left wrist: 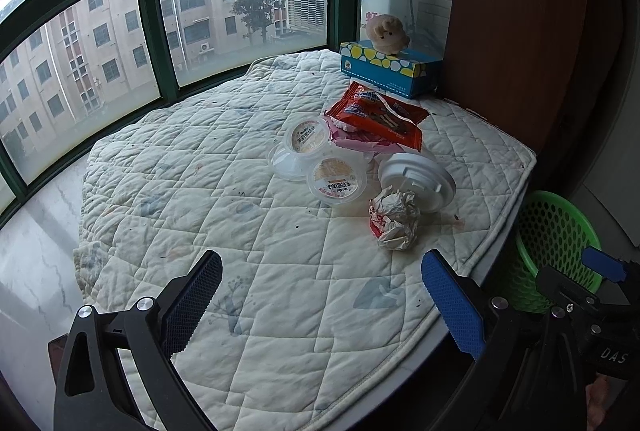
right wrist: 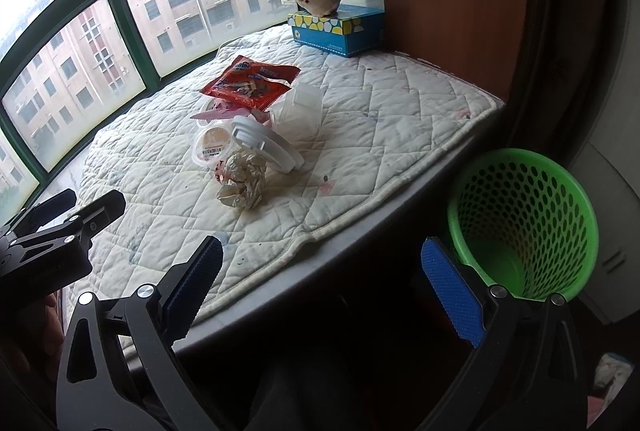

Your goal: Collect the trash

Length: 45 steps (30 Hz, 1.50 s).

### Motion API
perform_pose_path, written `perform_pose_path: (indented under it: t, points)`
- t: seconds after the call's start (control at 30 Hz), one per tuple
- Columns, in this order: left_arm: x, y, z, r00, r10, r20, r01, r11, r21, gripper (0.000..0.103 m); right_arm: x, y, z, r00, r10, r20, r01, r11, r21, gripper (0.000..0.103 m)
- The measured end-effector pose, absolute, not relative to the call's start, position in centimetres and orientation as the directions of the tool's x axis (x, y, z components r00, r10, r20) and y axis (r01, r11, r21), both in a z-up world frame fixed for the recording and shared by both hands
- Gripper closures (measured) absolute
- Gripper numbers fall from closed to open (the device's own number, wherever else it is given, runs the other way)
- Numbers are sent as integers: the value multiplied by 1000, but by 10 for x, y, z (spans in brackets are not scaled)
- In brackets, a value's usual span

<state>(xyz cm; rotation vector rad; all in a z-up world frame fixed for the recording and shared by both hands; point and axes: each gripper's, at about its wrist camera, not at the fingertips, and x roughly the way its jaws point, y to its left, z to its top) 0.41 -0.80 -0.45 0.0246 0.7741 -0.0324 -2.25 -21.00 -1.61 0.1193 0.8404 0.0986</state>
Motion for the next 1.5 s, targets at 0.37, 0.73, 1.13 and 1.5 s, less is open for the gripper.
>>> perform_pose_path:
  t: [0.37, 0.73, 1.13, 1.5]
  points:
    - [5, -8, -4, 714, -20, -700, 38, 999, 10, 6, -22, -211, -17, 660, 135, -739, -41, 989, 144, 5]
    - [5, -9, -5, 713, -20, -700, 38, 999, 10, 6, -22, -210, -19, 660, 136, -739, -40, 988, 147, 5]
    - [5, -10, -5, 713, -21, -701, 39, 999, 10, 6, -20, -211, -18, 657, 140, -741, -40, 988, 151, 5]
    - [19, -8, -4, 702, -19, -712, 42, 999, 14, 6, -14, -212, -18, 652, 147, -744, -45, 987, 155, 5]
